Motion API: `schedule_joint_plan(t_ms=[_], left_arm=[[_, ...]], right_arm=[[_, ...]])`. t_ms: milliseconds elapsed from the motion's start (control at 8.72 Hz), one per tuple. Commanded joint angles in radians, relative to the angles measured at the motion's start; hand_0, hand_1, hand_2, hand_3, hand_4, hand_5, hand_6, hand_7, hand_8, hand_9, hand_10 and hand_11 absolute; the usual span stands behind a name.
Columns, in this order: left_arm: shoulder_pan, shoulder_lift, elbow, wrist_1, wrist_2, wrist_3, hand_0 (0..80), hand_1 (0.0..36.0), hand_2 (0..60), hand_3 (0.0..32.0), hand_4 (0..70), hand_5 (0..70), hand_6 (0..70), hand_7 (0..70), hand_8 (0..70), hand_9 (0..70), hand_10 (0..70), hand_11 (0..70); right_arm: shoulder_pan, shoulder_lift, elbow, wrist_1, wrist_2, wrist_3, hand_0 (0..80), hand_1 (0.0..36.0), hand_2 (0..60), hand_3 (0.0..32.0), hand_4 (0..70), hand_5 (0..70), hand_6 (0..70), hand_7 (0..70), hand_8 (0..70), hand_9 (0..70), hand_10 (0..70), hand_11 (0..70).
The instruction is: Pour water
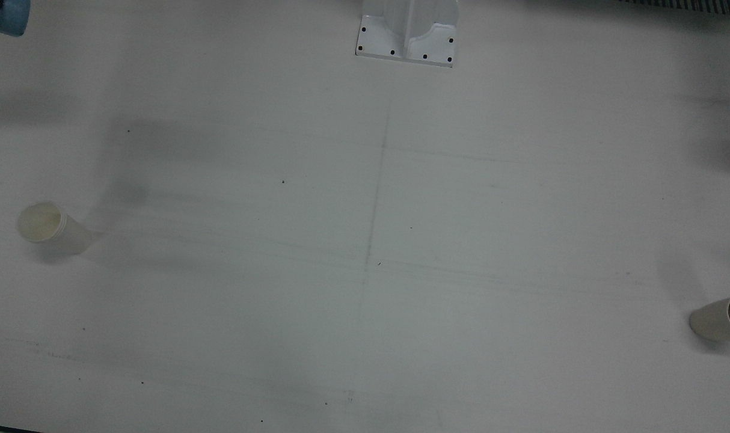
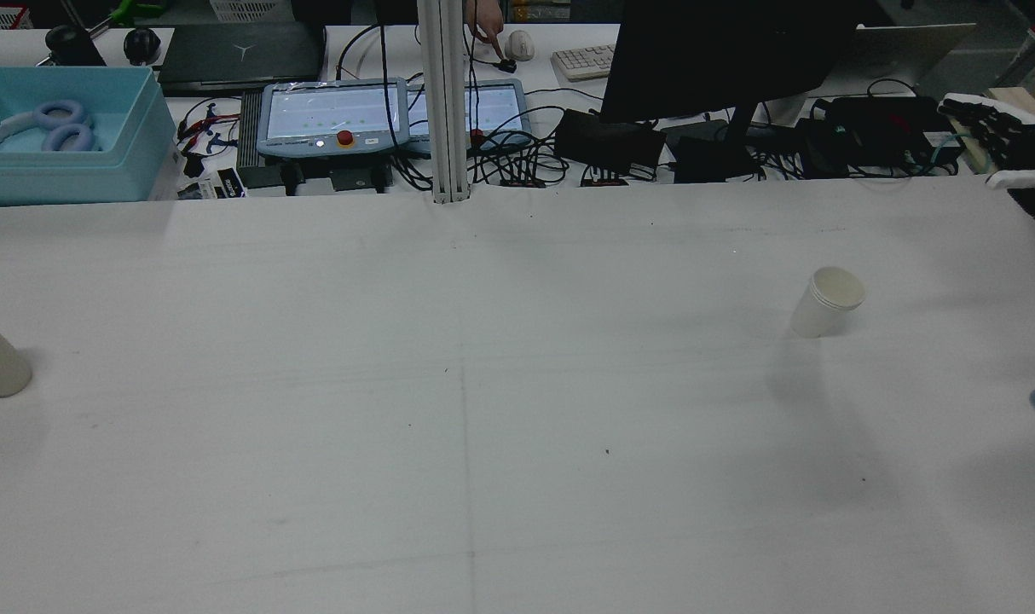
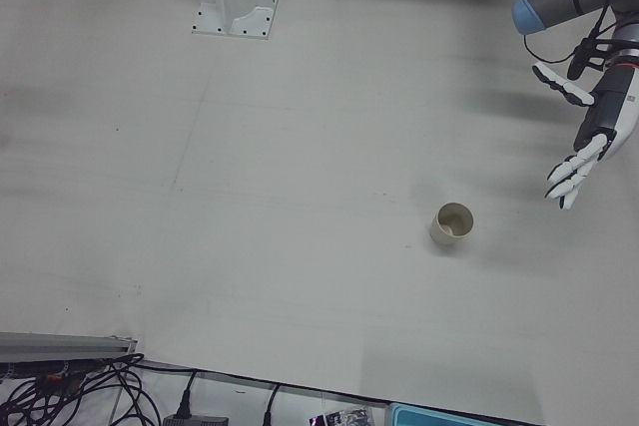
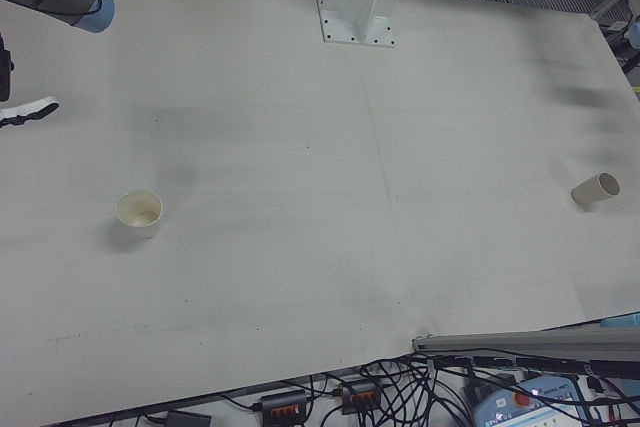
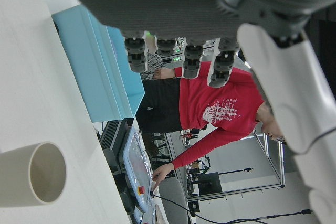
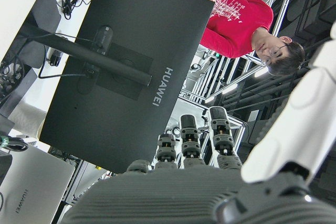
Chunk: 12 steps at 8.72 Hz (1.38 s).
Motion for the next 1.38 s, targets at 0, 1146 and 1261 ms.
schedule_joint_plan(t_ms=[0, 1146, 1261], left_arm=[[0.001, -0.017, 0.077, -0.076, -0.013, 0.098, 53.3, 1.3, 0.0, 0.0, 24.2, 3.2, 8.8, 14.9, 5.6, 4.3, 8.4, 13.3], [0.233, -0.206, 0.367, -0.156, -0.213, 0.248, 54.1, 2.6, 0.0, 0.0, 20.5, 1.7, 4.9, 9.7, 4.4, 0.5, 5.2, 8.8], [0.267, -0.229, 0.395, -0.159, -0.230, 0.265, 54.6, 3.1, 0.0, 0.0, 20.0, 1.6, 4.7, 9.4, 4.4, 0.4, 5.1, 8.7]], right_arm=[[-0.059, 0.014, 0.001, -0.004, 0.028, -0.005, 46.8, 4.4, 0.0, 0.0, 21.5, 16.0, 15.0, 21.6, 9.1, 7.8, 0.0, 0.0], [-0.070, -0.148, -0.182, 0.082, 0.042, -0.008, 47.5, 4.8, 0.0, 0.0, 17.6, 31.5, 30.7, 41.9, 39.0, 49.0, 17.5, 25.7], [-0.070, -0.145, -0.180, 0.082, 0.042, -0.009, 48.0, 5.3, 0.0, 0.0, 19.6, 32.2, 31.5, 42.3, 38.0, 47.9, 15.0, 22.1]])
